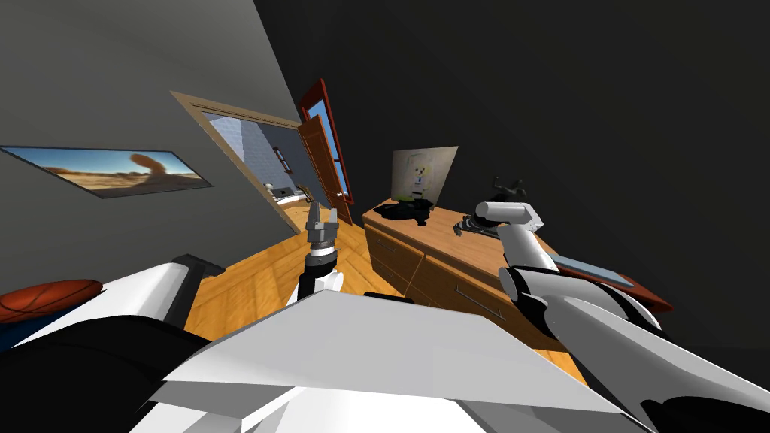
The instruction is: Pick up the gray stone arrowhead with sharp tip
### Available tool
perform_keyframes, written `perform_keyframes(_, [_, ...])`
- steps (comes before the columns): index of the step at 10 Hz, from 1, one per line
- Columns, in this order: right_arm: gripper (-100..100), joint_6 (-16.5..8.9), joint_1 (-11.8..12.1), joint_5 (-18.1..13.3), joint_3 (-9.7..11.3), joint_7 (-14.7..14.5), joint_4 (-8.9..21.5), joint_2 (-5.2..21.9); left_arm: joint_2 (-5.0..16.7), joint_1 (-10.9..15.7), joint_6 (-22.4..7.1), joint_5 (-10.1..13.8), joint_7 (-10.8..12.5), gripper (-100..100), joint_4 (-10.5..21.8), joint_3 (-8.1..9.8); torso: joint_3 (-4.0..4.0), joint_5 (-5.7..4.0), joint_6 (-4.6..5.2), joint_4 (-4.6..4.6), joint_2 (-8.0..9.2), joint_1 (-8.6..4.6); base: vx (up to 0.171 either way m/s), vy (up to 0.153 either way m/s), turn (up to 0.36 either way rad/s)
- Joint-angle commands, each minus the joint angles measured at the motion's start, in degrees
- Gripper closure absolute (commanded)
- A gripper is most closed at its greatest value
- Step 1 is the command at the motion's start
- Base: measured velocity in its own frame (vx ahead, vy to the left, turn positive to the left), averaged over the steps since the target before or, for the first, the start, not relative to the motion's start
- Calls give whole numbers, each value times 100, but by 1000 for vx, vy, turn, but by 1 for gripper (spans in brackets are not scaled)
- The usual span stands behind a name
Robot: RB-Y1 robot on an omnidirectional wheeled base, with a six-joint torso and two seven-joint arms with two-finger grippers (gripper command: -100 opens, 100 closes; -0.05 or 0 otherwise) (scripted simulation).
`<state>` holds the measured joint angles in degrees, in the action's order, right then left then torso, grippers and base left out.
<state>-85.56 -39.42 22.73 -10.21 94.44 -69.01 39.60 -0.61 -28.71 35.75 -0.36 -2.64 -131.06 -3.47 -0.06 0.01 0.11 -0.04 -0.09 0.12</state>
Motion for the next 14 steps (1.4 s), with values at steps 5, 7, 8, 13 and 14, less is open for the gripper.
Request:
perform_keyframes(5, [-100, 18, 437, 840, 464, 146, -407, 405, 0, 0, 0, 0, 0, 0, 0, 0, -2, -8, 8, -11, 7, -3, 30, 38, -94])
perform_keyframes(7, [-100, 18, 437, 840, 464, 146, -407, 405, 0, 1, 0, 0, 0, 0, 0, 0, 0, -14, 7, -13, 13, -19, 3, 4, -11])
perform_keyframes(8, [-100, 18, 437, 840, 464, 146, -407, 405, 0, 1, 0, 0, 0, 0, 0, 0, 2, -16, 6, -12, 18, -26, -3, -4, 12])
perform_keyframes(13, [100, 18, 435, 844, 466, 146, -409, 397, 0, 1, 0, 0, 0, 0, 0, 0, 3, -14, 13, -11, 19, -28, -2, 0, 2])
perform_keyframes(14, [100, 18, 436, 842, 465, 144, -408, 402, 0, 1, 0, 0, 0, 0, 0, 0, 4, -16, 10, -11, 20, -31, 0, 0, 0])
